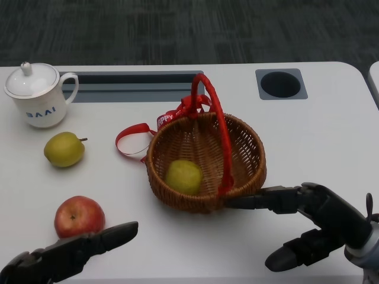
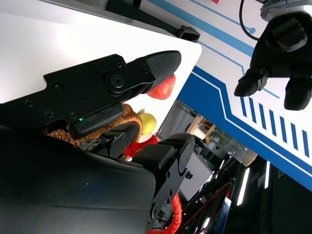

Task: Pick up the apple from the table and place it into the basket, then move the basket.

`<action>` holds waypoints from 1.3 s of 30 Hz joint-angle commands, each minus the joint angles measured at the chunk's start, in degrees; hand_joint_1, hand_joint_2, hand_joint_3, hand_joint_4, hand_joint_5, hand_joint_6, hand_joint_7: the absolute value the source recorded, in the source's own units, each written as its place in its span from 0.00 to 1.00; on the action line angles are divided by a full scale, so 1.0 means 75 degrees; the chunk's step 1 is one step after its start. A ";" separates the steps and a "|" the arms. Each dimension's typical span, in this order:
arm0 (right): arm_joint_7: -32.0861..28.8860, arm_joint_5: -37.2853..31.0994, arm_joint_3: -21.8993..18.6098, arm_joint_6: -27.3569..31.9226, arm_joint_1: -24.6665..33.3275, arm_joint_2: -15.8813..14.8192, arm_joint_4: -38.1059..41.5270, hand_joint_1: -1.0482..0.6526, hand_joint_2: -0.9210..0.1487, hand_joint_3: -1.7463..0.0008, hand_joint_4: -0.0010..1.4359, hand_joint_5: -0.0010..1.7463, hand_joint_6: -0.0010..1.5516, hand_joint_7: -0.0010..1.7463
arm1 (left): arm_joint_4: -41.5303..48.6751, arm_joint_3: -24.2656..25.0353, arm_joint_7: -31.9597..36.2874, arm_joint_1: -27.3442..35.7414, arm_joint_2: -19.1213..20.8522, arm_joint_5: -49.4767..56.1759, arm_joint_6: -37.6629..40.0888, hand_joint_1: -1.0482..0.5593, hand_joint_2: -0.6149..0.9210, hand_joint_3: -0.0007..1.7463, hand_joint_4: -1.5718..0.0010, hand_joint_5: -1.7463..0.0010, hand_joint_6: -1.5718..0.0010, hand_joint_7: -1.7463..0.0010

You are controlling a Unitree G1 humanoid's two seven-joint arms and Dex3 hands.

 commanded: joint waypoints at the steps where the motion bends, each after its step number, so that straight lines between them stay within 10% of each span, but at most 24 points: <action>1: -0.0025 0.0080 -0.0101 -0.0066 -0.0015 0.0000 0.0042 0.33 0.06 1.00 0.50 0.00 0.42 0.00 | -0.0056 0.0033 0.0071 0.0050 0.0041 -0.0016 0.0008 0.38 0.87 0.00 0.37 1.00 0.43 1.00; 18: 0.0212 0.0285 -0.0106 0.0022 -0.0186 0.0055 0.0076 0.33 0.06 1.00 0.49 0.00 0.41 0.00 | -0.0140 0.0126 0.0195 -0.0024 -0.0066 0.0313 0.0082 0.37 0.87 0.00 0.39 1.00 0.45 1.00; 28: 0.0329 0.0308 -0.0107 0.0174 -0.0174 0.0047 -0.0029 0.33 0.06 1.00 0.48 0.00 0.41 0.00 | -0.0148 0.1679 0.1562 -0.0288 -0.0560 0.3334 0.0116 0.13 0.88 0.00 0.88 1.00 0.84 1.00; 39: 0.0239 0.0171 -0.0099 0.0202 -0.0043 0.0003 -0.0162 0.33 0.05 1.00 0.49 0.00 0.42 0.00 | 0.2781 0.2038 0.3440 -0.1712 0.0184 0.4382 0.0065 0.13 0.88 0.00 0.97 0.99 0.93 1.00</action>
